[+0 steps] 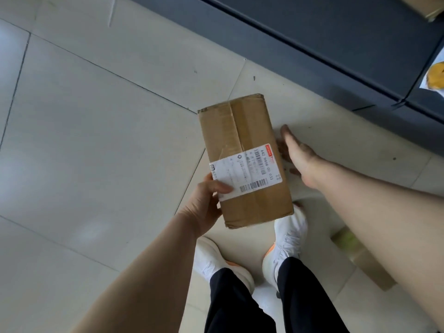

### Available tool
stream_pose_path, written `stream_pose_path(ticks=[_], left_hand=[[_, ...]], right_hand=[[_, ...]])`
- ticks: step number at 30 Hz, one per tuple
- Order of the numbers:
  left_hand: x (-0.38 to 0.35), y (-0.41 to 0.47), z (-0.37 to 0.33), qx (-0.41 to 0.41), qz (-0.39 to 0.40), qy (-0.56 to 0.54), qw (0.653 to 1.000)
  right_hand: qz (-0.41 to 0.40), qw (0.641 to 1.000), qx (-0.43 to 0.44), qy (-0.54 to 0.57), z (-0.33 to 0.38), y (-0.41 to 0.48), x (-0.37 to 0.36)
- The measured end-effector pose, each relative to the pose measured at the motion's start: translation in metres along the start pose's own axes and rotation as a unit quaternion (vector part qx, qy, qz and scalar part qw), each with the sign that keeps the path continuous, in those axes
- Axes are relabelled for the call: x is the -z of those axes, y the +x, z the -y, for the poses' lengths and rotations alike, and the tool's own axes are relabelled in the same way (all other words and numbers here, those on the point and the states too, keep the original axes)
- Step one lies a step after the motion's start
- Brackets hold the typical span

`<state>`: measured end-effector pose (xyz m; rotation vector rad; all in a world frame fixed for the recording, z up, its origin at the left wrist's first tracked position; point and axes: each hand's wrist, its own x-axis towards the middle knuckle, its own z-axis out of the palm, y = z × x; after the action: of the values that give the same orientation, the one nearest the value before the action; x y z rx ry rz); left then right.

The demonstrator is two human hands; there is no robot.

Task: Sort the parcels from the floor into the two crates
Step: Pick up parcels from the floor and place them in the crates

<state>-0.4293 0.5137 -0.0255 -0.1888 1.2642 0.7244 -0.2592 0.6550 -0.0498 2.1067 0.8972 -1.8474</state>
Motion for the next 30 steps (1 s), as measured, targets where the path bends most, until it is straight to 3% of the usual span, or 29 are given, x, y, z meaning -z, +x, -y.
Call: stream_pose_path(ticks=[4,8,12,17,23,30], left_hand=[[-0.015,0.02,-0.011,0.014,-0.046,-0.021,0.999],[-0.02,0.036,-0.009,-0.002,-0.2,0.043,0.979],[-0.017,0.022,-0.015,0.024,-0.113,0.035,0.993],[-0.009,-0.04,-0.025,0.037,-0.105,0.064,0.992],[-0.029,-0.163,-0.057,0.069,-0.115,0.115,0.984],[-0.061,-0.301,-0.114,0.026,-0.12,0.119,0.985]], right_hand=[[0.096,0.99,-0.02,0.1,-0.009,0.002,-0.004],[0.125,0.985,-0.003,0.121,-0.021,0.002,-0.018],[0.135,0.98,-0.01,0.147,-0.032,-0.014,-0.027],[0.127,0.987,-0.022,0.091,-0.043,-0.067,-0.024],[0.154,0.982,-0.048,0.098,-0.024,-0.195,-0.024],[0.188,0.975,0.057,0.099,0.026,-0.344,-0.005]])
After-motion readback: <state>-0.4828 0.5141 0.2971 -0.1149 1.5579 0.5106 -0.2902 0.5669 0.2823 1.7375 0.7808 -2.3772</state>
